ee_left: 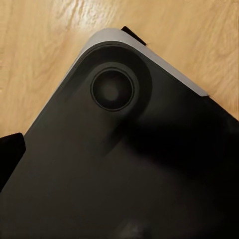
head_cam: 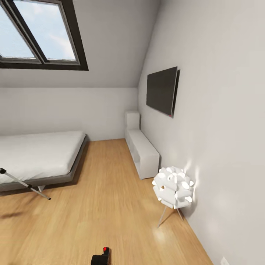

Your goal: Attach the digital camera to the camera tripod in the bedroom.

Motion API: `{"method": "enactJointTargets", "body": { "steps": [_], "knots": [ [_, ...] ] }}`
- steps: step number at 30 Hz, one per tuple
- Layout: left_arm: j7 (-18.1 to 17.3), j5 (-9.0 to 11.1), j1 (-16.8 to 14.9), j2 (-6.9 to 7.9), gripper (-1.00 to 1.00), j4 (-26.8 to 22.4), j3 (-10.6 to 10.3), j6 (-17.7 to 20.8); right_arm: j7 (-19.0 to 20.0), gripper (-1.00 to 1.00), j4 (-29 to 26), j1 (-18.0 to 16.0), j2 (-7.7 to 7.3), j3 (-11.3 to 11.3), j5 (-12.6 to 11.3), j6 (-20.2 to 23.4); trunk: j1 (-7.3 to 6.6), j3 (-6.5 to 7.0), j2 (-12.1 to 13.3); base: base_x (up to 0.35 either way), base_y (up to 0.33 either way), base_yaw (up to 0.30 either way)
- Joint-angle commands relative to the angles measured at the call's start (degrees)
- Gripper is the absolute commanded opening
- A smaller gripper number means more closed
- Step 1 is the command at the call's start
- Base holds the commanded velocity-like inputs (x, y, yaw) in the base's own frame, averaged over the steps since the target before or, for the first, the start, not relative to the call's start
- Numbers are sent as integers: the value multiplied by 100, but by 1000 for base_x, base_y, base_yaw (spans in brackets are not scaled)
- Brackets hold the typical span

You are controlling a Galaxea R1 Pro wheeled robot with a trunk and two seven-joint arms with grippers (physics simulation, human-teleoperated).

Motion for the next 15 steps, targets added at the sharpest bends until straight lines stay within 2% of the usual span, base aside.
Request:
{"method": "enactJointTargets", "body": {
  "steps": [1, 8, 12, 15],
  "knots": [
    [24, -11, 1, -3, 100, -9, 24, -10, 14, 100, 13, -7, -3, -49, 49, -20, 0, -5, -3, 0, 0, 275],
    [24, -9, 1, -3, 100, -9, 26, -12, 14, 100, 13, -7, -3, -49, 48, -20, 0, -5, -3, 0, 0, 263],
    [20, -10, 1, -5, 100, -9, 21, -12, 14, 100, 13, -7, -3, -49, 48, -20, 0, -5, -3, 19, 0, 127],
    [5, -21, 1, -19, 100, -9, 18, 1, 14, 100, 13, -7, -5, -51, 48, -20, 0, -5, -3, 231, 0, 24]
  ]
}}
